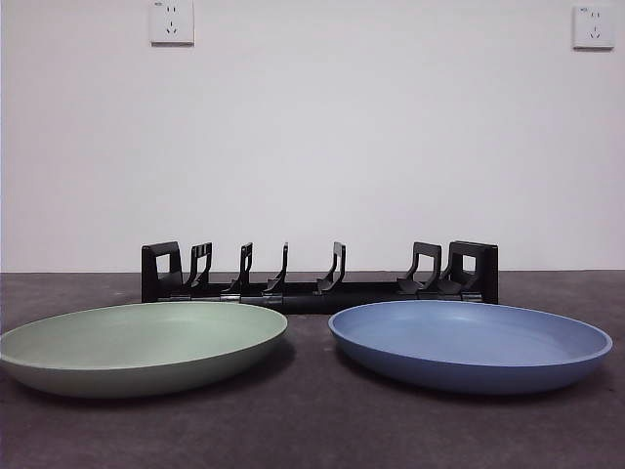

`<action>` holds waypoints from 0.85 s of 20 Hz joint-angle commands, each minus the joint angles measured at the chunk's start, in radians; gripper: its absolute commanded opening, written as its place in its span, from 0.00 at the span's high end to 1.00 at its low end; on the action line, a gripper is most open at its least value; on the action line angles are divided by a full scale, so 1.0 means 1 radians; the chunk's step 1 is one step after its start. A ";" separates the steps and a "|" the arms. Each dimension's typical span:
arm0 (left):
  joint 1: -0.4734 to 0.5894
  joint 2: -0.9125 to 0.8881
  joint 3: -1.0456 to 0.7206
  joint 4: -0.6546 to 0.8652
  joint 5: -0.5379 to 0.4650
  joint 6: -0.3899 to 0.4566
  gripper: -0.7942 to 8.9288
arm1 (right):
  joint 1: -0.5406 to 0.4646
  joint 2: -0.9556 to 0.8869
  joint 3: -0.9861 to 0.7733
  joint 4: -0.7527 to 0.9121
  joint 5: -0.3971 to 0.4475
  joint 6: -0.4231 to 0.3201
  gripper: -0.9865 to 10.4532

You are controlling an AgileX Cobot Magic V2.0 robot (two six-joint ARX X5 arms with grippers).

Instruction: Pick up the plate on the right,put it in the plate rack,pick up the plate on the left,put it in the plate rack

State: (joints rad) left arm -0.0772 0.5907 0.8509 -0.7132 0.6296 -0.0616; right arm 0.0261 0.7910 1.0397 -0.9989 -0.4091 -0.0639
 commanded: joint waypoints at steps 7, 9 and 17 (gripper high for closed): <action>-0.145 0.044 0.004 0.004 0.005 0.270 0.29 | 0.001 0.218 0.006 0.058 -0.003 0.038 0.45; -0.187 0.055 0.004 0.003 0.000 0.304 0.29 | 0.002 0.330 0.006 0.082 -0.003 0.038 0.45; -0.302 0.111 0.004 0.004 -0.001 0.363 0.29 | 0.042 0.763 0.006 0.199 0.032 0.038 0.45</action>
State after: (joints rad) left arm -0.3775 0.7036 0.8509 -0.7132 0.6273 0.2817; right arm 0.0662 1.5497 1.0454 -0.8005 -0.3805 -0.0303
